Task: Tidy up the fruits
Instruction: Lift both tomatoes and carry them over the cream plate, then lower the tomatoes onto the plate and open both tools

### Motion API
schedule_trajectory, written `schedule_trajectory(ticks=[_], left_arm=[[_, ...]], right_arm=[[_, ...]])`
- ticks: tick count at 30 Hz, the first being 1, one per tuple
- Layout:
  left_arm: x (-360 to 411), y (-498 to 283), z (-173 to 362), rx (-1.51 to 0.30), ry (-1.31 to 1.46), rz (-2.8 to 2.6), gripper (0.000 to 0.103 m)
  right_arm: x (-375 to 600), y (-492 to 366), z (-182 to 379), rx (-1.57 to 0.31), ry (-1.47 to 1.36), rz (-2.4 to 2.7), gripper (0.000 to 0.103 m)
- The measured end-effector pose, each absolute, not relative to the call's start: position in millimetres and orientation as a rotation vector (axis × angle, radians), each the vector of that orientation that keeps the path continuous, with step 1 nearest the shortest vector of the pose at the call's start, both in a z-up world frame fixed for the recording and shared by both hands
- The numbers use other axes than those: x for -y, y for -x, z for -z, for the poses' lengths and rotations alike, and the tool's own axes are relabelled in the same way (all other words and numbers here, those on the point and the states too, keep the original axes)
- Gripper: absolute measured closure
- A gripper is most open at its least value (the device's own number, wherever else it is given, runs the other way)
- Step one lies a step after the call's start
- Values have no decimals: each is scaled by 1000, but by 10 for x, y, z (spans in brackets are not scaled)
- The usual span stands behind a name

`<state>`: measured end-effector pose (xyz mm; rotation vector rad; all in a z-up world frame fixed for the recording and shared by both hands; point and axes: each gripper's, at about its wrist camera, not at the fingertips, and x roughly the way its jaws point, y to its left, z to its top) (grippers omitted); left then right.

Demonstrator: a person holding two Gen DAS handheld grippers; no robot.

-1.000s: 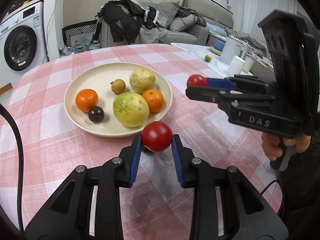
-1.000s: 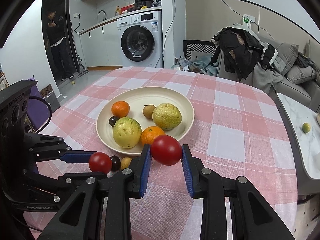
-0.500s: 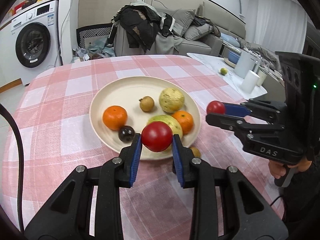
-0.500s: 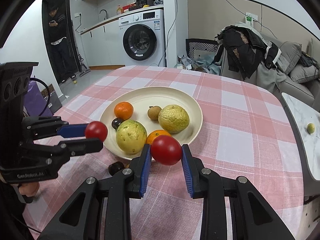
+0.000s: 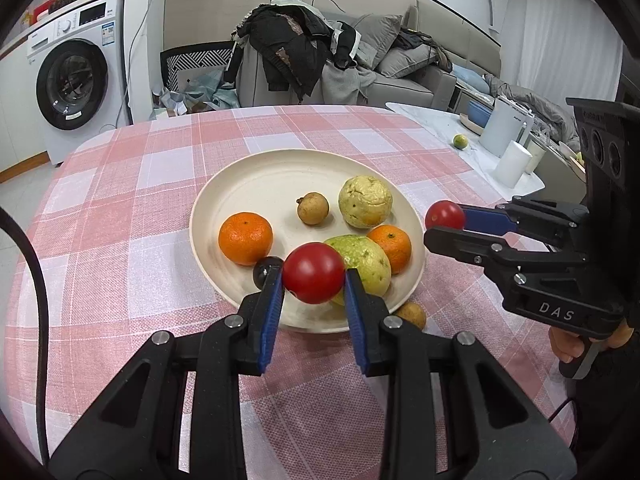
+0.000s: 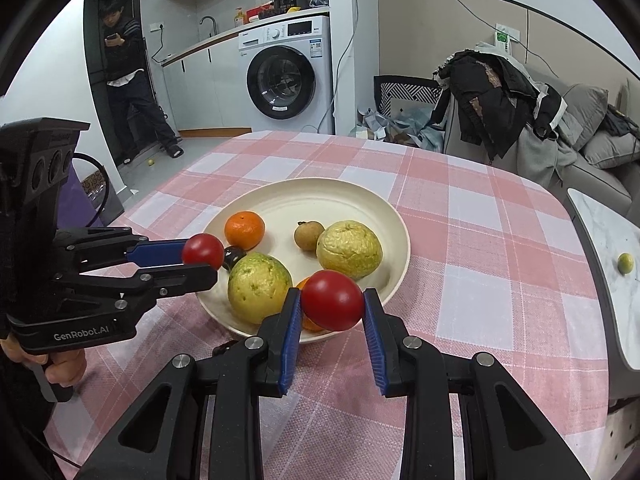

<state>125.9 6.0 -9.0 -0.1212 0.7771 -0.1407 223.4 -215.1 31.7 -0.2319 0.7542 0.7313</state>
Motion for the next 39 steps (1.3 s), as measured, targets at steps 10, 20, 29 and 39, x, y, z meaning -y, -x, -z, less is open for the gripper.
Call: schedule_trajectory(ticks=[10, 20, 29, 39], left_arm=[[-80, -1372, 95, -783, 103, 127, 76], [-73, -1552, 115, -787, 74, 108, 76], [-103, -1636, 166, -798, 68, 84, 76], [-82, -1700, 268, -816, 50, 82, 76]], right_arm=[[2040, -2289, -316, -767, 232, -756, 72], [1806, -2449, -318, -783, 200, -775, 72], [1683, -2546, -256, -803, 190, -783, 72], [1676, -2609, -236, -813, 186, -771, 72]])
